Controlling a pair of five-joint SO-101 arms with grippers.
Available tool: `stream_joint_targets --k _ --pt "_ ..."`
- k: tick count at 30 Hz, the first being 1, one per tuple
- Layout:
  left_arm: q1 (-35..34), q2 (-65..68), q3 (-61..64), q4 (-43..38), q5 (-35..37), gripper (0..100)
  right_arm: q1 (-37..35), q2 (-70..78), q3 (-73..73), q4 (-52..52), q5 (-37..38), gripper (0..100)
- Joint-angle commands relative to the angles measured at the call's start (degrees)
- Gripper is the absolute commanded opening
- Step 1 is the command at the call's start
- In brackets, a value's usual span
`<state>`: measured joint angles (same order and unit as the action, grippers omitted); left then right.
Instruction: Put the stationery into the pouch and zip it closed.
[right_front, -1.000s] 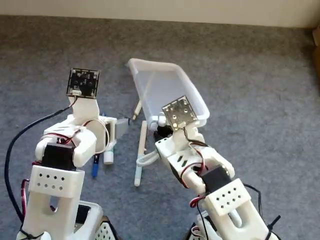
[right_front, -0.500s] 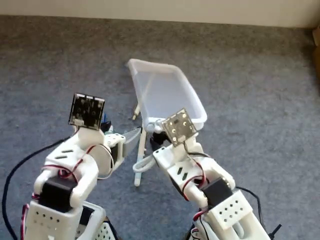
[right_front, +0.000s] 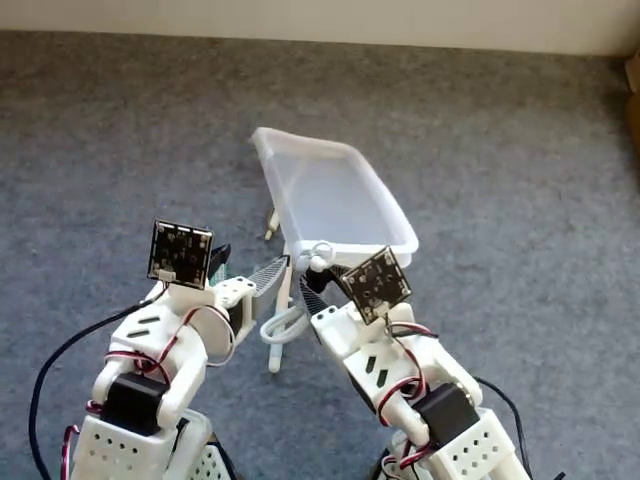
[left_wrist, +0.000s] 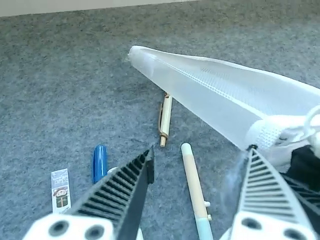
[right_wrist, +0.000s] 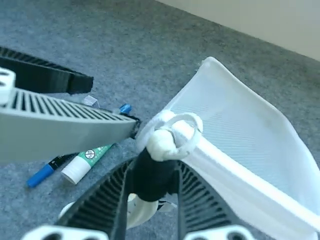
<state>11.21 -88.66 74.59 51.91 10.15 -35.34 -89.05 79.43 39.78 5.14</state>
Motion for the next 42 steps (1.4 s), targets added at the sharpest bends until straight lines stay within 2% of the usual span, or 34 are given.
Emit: stream_joint_targets --k 1,6,10,15,20,27,34,39,42 --pt "1.27 -1.01 -0.66 -1.85 0.35 27 -1.54 -1.63 -0.92 -1.54 1.49 0.5" --pt "1.54 -1.10 -0.66 -1.93 0.35 27 -5.05 -1.98 -0.84 1.10 2.64 0.5" --pt "4.18 -1.19 -0.84 -1.67 0.35 27 -5.41 -1.98 -0.84 1.19 2.64 0.5" --pt "4.09 -1.19 -1.89 -1.49 0.35 27 -5.49 -1.63 -0.84 1.19 3.08 0.5" --pt "4.18 -1.19 -5.23 4.40 0.35 27 -5.32 -1.63 -0.84 1.10 3.69 0.5" --pt "4.44 -1.19 -5.49 6.59 0.35 27 -5.32 -1.98 -0.92 1.19 3.69 0.5" --pt "8.48 -1.19 -5.41 7.47 -2.90 27 -2.24 -2.07 -1.36 1.89 3.69 0.5" --pt "8.92 -1.19 -4.79 7.21 -2.81 27 -2.07 -2.07 -1.54 6.99 3.78 0.5" --pt "9.01 -1.19 -2.33 3.78 -2.90 27 -2.07 -2.07 -1.54 7.25 3.78 0.5"
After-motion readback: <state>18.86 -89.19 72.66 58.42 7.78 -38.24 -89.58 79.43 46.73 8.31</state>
